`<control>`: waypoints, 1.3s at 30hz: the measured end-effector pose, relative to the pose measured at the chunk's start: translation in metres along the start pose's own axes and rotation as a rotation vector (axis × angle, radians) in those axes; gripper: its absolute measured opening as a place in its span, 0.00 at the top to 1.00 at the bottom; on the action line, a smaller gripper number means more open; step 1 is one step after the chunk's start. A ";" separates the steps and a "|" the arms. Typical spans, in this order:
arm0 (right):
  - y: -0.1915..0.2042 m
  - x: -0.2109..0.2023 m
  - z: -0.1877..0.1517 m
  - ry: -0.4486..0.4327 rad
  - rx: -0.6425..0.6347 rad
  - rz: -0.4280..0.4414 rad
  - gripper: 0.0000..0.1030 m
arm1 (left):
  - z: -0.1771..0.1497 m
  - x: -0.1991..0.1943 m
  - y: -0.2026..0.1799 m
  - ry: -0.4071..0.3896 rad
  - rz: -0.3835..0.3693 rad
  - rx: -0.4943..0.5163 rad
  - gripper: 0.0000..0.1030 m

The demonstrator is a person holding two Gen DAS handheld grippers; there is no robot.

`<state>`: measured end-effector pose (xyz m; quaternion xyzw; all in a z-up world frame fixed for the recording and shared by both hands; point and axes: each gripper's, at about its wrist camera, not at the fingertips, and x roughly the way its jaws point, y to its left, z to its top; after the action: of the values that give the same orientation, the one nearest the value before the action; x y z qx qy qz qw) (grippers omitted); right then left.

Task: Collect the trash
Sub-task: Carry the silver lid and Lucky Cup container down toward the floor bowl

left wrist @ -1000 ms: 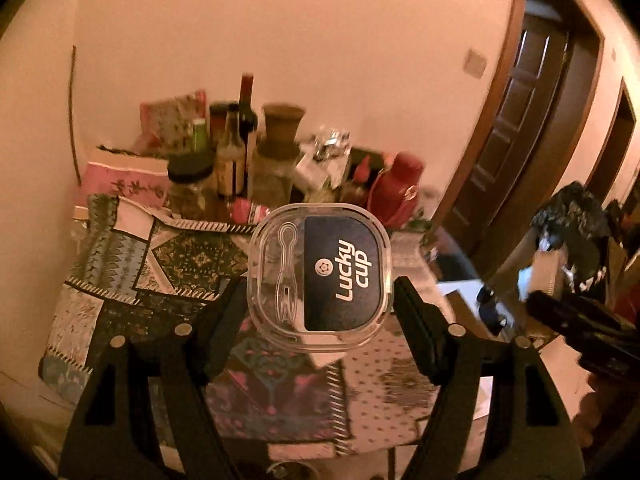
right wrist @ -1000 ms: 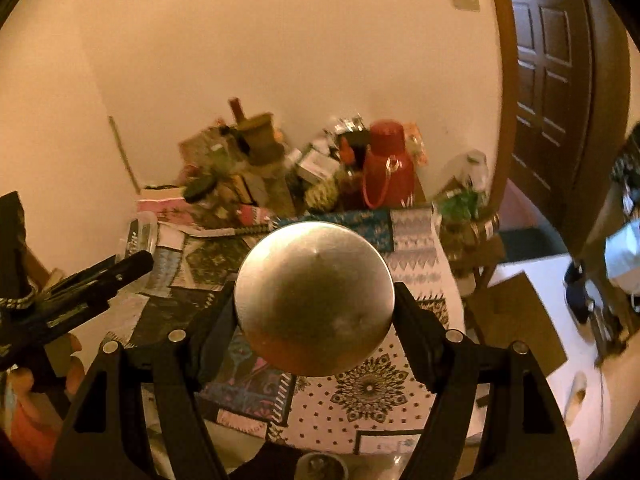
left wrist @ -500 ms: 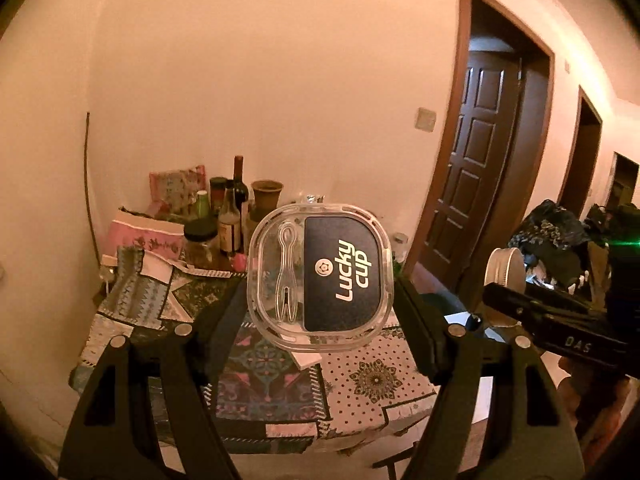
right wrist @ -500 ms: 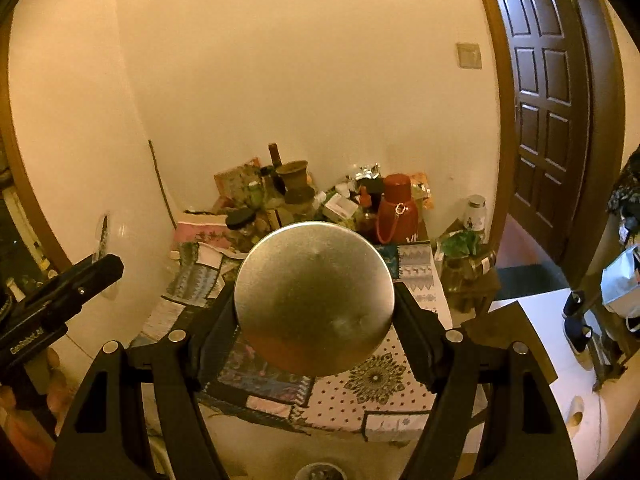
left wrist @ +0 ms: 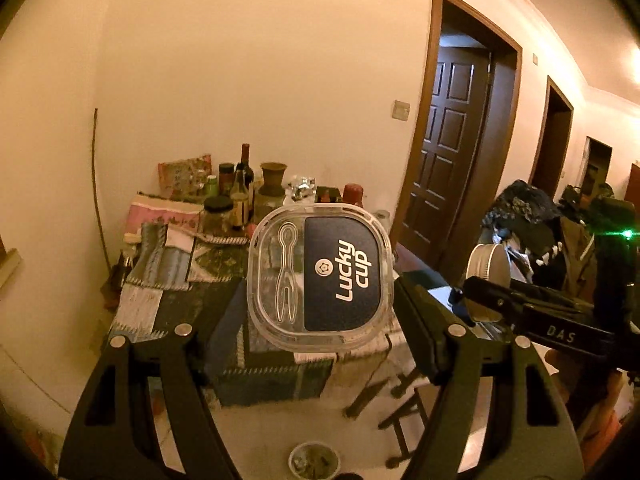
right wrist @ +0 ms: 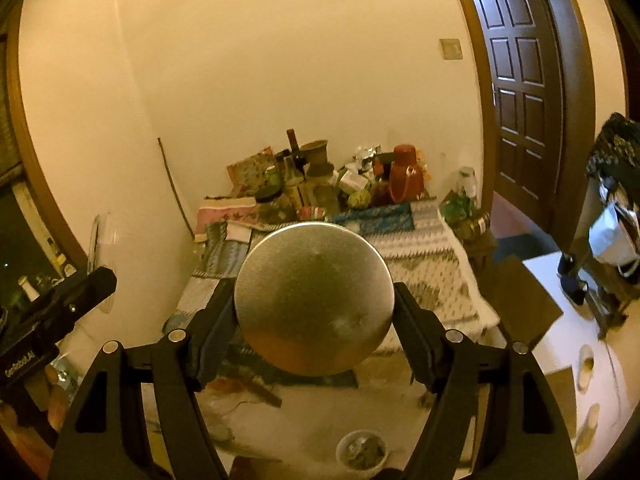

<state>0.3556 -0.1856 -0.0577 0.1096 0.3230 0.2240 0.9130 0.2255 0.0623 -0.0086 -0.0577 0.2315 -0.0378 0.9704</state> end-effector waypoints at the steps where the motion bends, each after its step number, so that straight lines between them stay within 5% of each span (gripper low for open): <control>1: 0.007 -0.005 -0.009 0.006 0.003 -0.006 0.31 | -0.006 -0.006 0.002 0.008 -0.005 0.000 0.30; 11: 0.025 -0.018 -0.045 0.107 0.016 -0.058 0.31 | -0.044 -0.021 0.014 0.108 -0.041 -0.026 0.30; 19: 0.013 0.016 -0.079 0.232 0.015 -0.061 0.32 | -0.082 0.011 0.019 0.225 -0.012 -0.082 0.30; 39: -0.079 0.200 -0.238 0.598 0.022 -0.010 0.32 | -0.264 0.202 0.032 0.562 0.068 -0.232 0.29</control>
<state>0.3684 -0.1455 -0.3760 0.0470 0.5806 0.2384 0.7771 0.2868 0.0491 -0.3369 -0.1475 0.4955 0.0066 0.8560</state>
